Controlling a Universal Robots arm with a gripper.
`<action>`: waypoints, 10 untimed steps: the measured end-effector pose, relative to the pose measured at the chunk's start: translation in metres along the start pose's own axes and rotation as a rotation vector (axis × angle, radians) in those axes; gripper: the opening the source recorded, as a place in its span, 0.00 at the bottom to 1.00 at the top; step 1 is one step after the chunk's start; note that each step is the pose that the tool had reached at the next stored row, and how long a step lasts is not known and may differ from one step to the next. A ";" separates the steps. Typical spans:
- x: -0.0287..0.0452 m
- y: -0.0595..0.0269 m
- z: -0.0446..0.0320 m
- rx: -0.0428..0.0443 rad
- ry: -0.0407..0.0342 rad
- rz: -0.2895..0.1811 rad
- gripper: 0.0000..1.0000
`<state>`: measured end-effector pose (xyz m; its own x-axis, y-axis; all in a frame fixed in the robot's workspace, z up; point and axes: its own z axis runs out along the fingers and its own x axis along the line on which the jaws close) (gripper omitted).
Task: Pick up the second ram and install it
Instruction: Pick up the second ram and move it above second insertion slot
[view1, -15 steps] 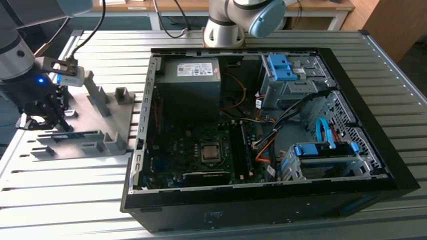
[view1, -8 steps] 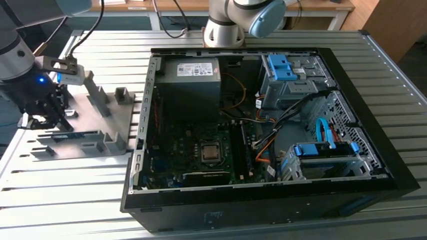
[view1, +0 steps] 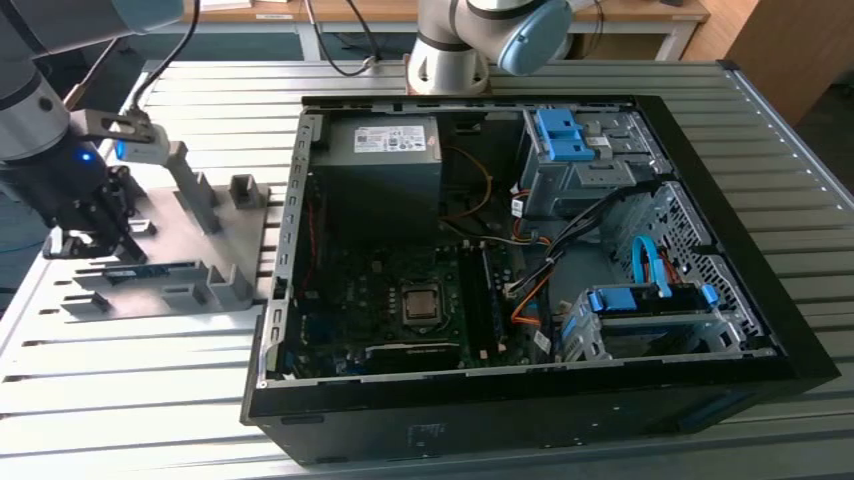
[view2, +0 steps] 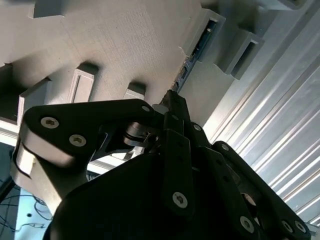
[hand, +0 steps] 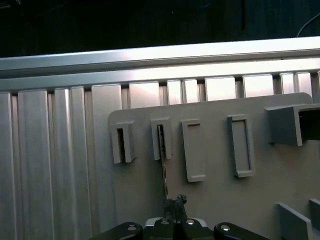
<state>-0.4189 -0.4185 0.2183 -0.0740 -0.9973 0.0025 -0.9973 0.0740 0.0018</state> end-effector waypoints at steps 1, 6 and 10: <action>0.0000 0.0000 0.0001 0.0000 0.0000 -0.012 0.10; 0.0000 0.0000 0.0003 0.0001 -0.0001 -0.066 0.10; 0.0000 0.0000 0.0003 -0.0001 -0.0040 -0.066 0.10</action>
<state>-0.4189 -0.4185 0.2180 -0.0076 -1.0000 -0.0016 -1.0000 0.0076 0.0019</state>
